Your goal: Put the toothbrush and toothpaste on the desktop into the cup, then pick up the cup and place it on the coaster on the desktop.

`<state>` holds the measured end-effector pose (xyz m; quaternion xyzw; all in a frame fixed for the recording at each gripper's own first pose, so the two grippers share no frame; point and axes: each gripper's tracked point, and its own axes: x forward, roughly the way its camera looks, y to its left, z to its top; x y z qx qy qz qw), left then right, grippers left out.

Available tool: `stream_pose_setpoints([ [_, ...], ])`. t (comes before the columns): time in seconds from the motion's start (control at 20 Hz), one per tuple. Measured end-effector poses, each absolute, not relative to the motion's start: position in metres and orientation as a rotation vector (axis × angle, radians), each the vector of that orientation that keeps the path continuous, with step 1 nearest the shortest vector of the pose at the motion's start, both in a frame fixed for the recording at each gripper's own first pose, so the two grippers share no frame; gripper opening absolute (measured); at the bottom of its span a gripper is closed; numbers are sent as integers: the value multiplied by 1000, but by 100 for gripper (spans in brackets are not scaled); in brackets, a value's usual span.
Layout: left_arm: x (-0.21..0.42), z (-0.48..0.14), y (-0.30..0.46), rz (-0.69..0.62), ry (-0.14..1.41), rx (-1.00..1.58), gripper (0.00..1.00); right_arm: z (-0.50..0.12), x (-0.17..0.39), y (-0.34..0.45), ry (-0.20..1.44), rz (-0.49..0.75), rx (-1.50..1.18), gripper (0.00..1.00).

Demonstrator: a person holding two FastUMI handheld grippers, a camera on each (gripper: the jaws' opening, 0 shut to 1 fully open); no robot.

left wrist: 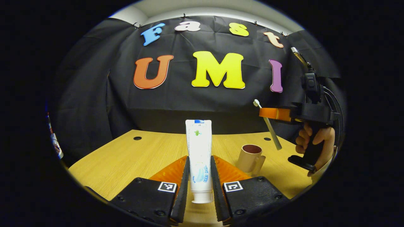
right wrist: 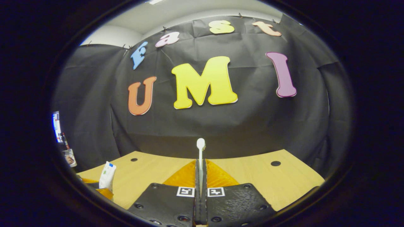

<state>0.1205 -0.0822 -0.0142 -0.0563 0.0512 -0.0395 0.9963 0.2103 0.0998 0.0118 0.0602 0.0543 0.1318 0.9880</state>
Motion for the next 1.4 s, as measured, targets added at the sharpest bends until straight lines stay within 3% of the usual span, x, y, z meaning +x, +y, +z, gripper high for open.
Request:
stream_pose_setpoints([
  [0.35,127,-20,-96,-95,115,-118,40,-11,266,103,109,193,101,0],
  [0.8,132,-41,-102,-102,174,-115,40,-17,263,94,132,195,123,5],
  [1.0,134,-42,-107,-112,178,-121,40,-16,251,94,144,224,150,0],
  [1.05,134,-40,-109,-115,177,-119,45,-14,246,94,140,240,161,5],
  [1.1,135,-39,-110,-117,173,-117,40,-12,240,95,133,258,167,16],
  [1.3,144,-29,-126,-127,146,-91,40,-10,213,77,91,252,93,84],
  [1.4,150,-20,-137,-138,129,-71,40,-9,197,68,74,238,74,96],
])
